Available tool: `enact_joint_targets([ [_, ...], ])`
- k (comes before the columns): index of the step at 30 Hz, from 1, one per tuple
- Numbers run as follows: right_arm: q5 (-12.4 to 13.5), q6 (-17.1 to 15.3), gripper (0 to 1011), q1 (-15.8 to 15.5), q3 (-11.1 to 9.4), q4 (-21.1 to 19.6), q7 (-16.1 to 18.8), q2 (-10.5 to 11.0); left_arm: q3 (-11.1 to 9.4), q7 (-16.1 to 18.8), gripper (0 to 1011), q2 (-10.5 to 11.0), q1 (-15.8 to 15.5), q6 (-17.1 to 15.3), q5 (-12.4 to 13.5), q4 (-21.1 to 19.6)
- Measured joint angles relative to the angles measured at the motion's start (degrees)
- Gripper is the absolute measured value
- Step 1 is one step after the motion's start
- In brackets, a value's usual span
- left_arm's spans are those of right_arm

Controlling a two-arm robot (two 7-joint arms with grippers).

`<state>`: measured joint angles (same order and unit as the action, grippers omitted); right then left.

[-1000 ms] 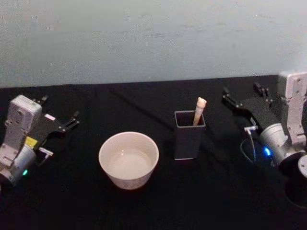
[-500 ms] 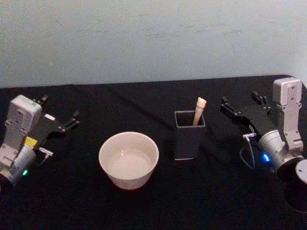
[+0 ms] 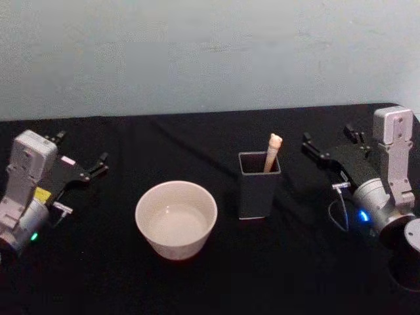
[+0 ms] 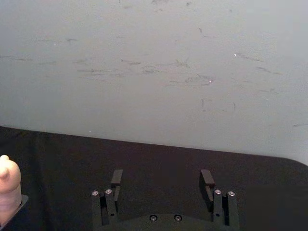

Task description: Pick up the stirring spoon with one hand, stir inside the cup, then place it back in its original position.

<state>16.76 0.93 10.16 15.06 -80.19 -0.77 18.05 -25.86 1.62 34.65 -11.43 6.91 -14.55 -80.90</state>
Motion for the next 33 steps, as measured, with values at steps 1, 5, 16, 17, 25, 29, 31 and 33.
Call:
enact_joint_targets([
  [1,0.01,0.01,1002,0.00,0.00,0.00,0.00,0.01,0.00,0.00,1001,0.00,0.00,0.00,0.00,0.00],
  [5,0.02,0.02,1002,-0.01,0.02,-0.03,0.00,0.03,0.00,0.00,1001,0.00,0.00,0.00,0.00,0.00],
  [16,0.03,0.02,1002,0.00,0.03,-0.05,0.00,0.03,0.00,0.00,1001,0.00,0.00,0.00,0.00,0.00],
  [17,0.03,0.02,1002,-0.01,0.03,-0.05,0.00,0.03,0.00,0.00,1001,0.00,0.00,0.00,0.00,0.00],
  [25,0.05,0.02,1002,0.00,0.03,-0.05,0.00,0.03,0.00,0.00,1002,0.00,0.00,0.00,0.00,0.00],
  [29,0.05,0.02,1002,0.00,0.03,-0.04,0.00,0.03,0.00,0.00,1001,0.00,0.00,0.00,0.00,0.00],
  [31,0.05,0.02,1002,0.00,0.03,-0.05,0.00,0.03,0.00,0.00,1001,0.00,0.00,0.00,0.00,0.00],
  [33,0.05,0.02,1002,0.00,0.03,-0.05,0.00,0.03,0.00,0.00,1002,0.00,0.00,0.00,0.00,0.00],
])
